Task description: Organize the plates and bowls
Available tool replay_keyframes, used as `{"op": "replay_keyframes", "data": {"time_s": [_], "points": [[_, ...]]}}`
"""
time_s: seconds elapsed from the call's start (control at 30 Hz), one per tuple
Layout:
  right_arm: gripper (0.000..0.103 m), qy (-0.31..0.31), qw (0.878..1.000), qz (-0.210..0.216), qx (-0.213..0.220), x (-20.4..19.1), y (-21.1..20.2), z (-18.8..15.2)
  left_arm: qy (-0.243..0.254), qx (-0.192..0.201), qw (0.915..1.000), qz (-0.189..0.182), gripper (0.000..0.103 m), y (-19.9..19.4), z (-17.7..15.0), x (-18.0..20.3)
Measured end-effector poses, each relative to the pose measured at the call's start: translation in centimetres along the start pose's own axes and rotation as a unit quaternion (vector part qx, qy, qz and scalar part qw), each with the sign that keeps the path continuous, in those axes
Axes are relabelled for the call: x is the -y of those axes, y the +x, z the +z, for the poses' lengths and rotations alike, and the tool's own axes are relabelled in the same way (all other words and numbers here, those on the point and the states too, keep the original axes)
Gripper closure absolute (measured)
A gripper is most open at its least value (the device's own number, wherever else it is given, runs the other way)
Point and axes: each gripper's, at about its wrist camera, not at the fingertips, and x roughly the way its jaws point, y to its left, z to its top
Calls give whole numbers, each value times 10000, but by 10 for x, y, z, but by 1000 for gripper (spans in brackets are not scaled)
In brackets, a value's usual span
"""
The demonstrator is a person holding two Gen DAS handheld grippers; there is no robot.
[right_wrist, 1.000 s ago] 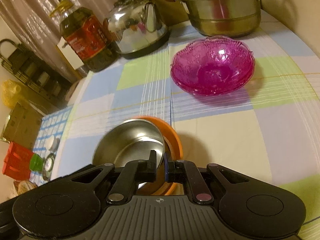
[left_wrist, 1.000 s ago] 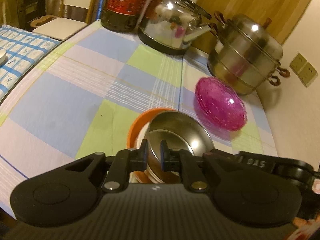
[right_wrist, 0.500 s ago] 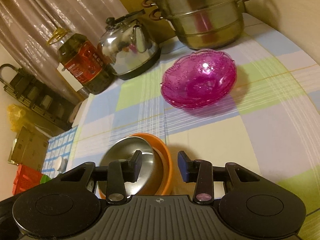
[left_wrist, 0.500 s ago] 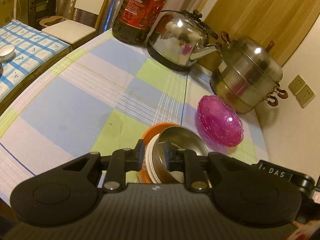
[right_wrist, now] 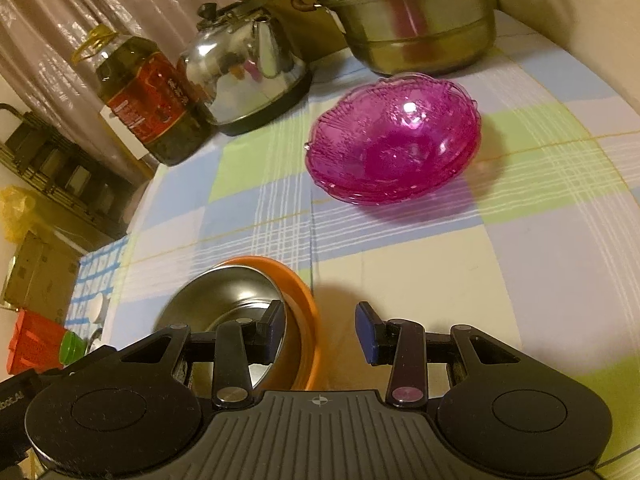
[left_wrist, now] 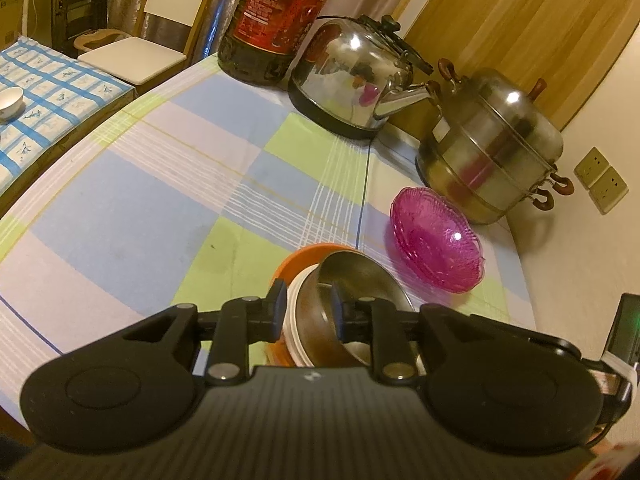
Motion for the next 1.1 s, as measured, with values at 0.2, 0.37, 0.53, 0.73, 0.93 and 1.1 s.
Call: {"op": "replay_keyframes", "data": {"time_s": [0.2, 0.37, 0.53, 0.73, 0.93, 1.1], "points": [[63, -1, 10000, 54, -21, 1, -1, -1, -19, -17, 10000, 24, 83, 3, 0, -2], [63, -73, 9999, 35, -137, -2, 2, -8, 43, -59, 10000, 48, 83, 5, -2, -2], [63, -29, 9998, 70, -167, 0, 2, -11, 70, -112, 9999, 59, 83, 7, -5, -2], [63, -7, 9998, 56, -184, 1, 2, -12, 90, -128, 9999, 52, 83, 8, -5, -1], [63, 13, 9997, 6, -242, 5, 6, -13, 121, -161, 9998, 50, 83, 10, -6, 0], [63, 37, 9996, 15, -280, 6, 6, -14, 125, -164, 9998, 49, 83, 10, -6, -1]]}}
